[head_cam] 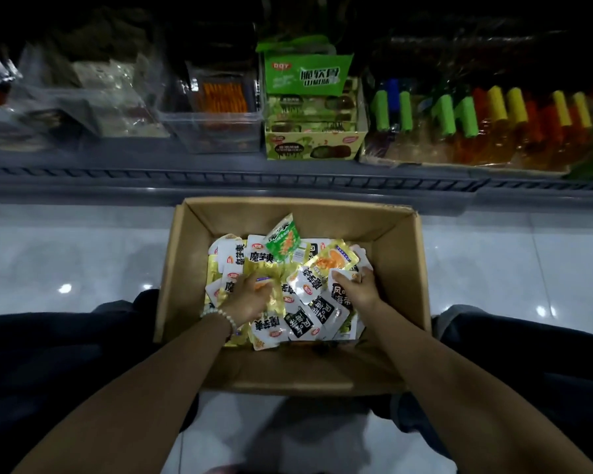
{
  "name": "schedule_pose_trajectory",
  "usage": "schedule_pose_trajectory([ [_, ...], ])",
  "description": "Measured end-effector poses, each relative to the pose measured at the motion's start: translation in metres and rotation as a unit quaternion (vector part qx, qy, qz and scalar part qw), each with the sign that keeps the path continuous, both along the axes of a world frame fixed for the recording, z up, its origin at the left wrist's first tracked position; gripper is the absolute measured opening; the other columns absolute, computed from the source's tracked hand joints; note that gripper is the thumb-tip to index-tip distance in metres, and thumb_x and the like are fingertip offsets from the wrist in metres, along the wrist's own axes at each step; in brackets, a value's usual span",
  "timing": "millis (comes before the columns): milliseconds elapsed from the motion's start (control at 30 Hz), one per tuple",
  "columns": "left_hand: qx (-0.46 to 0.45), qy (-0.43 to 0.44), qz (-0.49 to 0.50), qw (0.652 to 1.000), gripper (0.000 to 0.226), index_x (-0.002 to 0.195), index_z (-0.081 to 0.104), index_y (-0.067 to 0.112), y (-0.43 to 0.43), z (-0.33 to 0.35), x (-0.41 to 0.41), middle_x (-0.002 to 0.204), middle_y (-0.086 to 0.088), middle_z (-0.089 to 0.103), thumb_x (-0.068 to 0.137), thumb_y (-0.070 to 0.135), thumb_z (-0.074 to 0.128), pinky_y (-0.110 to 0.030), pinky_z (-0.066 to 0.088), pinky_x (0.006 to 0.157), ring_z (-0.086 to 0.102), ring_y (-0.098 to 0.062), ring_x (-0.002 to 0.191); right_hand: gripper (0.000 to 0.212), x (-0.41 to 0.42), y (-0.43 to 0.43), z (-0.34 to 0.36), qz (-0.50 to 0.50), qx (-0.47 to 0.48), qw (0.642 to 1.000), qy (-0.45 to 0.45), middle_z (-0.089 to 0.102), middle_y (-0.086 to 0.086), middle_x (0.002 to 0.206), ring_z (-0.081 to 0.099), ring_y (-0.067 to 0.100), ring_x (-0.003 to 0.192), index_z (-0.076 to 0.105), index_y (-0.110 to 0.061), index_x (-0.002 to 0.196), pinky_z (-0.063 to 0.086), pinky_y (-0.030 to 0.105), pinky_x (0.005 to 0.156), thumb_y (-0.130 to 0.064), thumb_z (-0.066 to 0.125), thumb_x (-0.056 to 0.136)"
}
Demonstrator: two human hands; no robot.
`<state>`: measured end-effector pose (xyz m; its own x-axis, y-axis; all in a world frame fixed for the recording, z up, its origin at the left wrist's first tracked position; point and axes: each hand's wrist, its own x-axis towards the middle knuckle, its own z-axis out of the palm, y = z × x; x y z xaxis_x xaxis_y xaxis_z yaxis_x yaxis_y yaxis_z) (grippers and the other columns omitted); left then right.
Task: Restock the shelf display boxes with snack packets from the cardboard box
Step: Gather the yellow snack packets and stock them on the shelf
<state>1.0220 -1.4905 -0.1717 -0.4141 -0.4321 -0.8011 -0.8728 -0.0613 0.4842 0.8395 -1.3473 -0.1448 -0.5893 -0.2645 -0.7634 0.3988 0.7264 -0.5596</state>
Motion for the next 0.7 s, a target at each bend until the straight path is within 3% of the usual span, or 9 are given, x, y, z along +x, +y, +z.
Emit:
schedule_pose_trajectory([
  [67,0.035,0.021,0.065,0.997,0.071,0.151,0.018,0.029,-0.002,0.009,-0.011,0.16,0.0,0.008,0.091,0.059,0.043,-0.052,0.026,0.114,0.017,-0.027,0.145,0.067,-0.003,-0.007,-0.007,0.026,0.001,1.0,0.007,0.042,0.008,0.138,0.044,0.024,0.123,0.035,-0.012,0.14,0.036,0.034,0.099,-0.031,0.069,0.086],
  [133,0.057,0.051,0.131,0.988,0.075,0.151,0.017,0.029,-0.004,0.011,-0.019,0.16,0.001,0.009,0.091,0.052,0.054,-0.052,0.027,0.114,0.018,-0.026,0.144,0.059,-0.002,-0.01,-0.01,0.056,0.022,0.998,0.033,0.042,0.01,0.13,0.045,0.022,0.113,0.044,-0.015,0.134,0.038,0.034,0.097,-0.035,0.069,0.084],
  [200,0.035,0.088,0.148,0.984,0.078,0.15,0.021,0.029,-0.005,0.018,-0.027,0.158,-0.002,0.018,0.087,0.049,0.062,-0.047,0.032,0.111,0.023,-0.027,0.143,0.053,0.0,-0.013,-0.011,0.065,0.058,0.992,0.09,0.036,0.011,0.13,0.043,0.027,0.117,0.049,-0.017,0.128,0.038,0.035,0.098,-0.037,0.07,0.083],
  [300,-0.038,0.155,0.168,0.973,0.055,0.135,0.043,0.019,-0.007,0.035,-0.042,0.128,-0.002,0.051,0.088,0.039,0.064,-0.022,0.046,0.083,0.051,-0.018,0.115,0.055,0.004,-0.02,-0.008,0.055,0.043,0.988,0.14,0.027,0.009,0.141,0.035,0.029,0.128,0.048,-0.017,0.129,0.035,0.035,0.1,-0.04,0.069,0.083],
  [400,-0.077,0.203,0.186,0.958,0.035,0.12,0.06,0.008,-0.013,0.044,-0.056,0.094,0.003,0.064,0.091,0.028,0.062,-0.003,0.041,0.057,0.062,-0.013,0.088,0.053,0.005,-0.031,-0.002,0.026,-0.025,0.992,0.119,0.031,0.005,0.133,0.037,0.018,0.119,0.047,-0.015,0.132,0.03,0.017,0.088,-0.036,0.066,0.087],
  [467,-0.12,0.21,0.162,0.957,0.027,0.096,0.069,0.002,-0.018,0.044,-0.062,0.074,-0.007,0.068,0.093,0.027,0.06,-0.007,0.034,0.043,0.058,-0.011,0.062,0.047,0.004,-0.034,0.002,0.015,-0.063,0.993,0.103,0.037,0.002,0.125,0.042,0.014,0.108,0.05,-0.014,0.128,0.032,0.017,0.084,-0.037,0.063,0.089],
  [533,-0.173,0.201,0.154,0.952,0.04,0.058,0.052,0.012,-0.025,0.04,-0.063,0.044,-0.006,0.042,0.093,0.03,0.059,-0.022,0.027,0.042,0.032,-0.011,0.04,0.041,0.004,-0.036,0.002,-0.037,-0.095,0.992,0.074,0.051,0.003,0.117,0.05,0.017,0.104,0.053,-0.011,0.123,0.038,0.025,0.085,-0.038,0.058,0.092],
  [600,-0.196,0.198,0.115,0.953,0.051,0.054,0.031,0.019,-0.028,0.031,-0.058,0.045,0.002,0.027,0.093,0.037,0.058,-0.028,0.023,0.046,0.024,-0.013,0.042,0.041,0.003,-0.037,-0.003,-0.095,-0.089,0.991,0.044,0.061,0.006,0.109,0.056,0.022,0.1,0.057,-0.008,0.12,0.044,0.033,0.086,-0.041,0.047,0.097],
  [700,-0.157,0.16,0.03,0.974,0.053,0.071,0.056,0.019,-0.03,0.012,-0.041,0.057,0.001,0.056,0.084,0.07,0.048,-0.035,0.048,0.055,0.053,-0.02,0.053,0.055,0.007,-0.034,-0.01,-0.105,-0.066,0.992,-0.019,0.067,0.009,0.1,0.061,0.024,0.091,0.062,-0.005,0.114,0.049,0.039,0.082,-0.05,0.035,0.098],
])
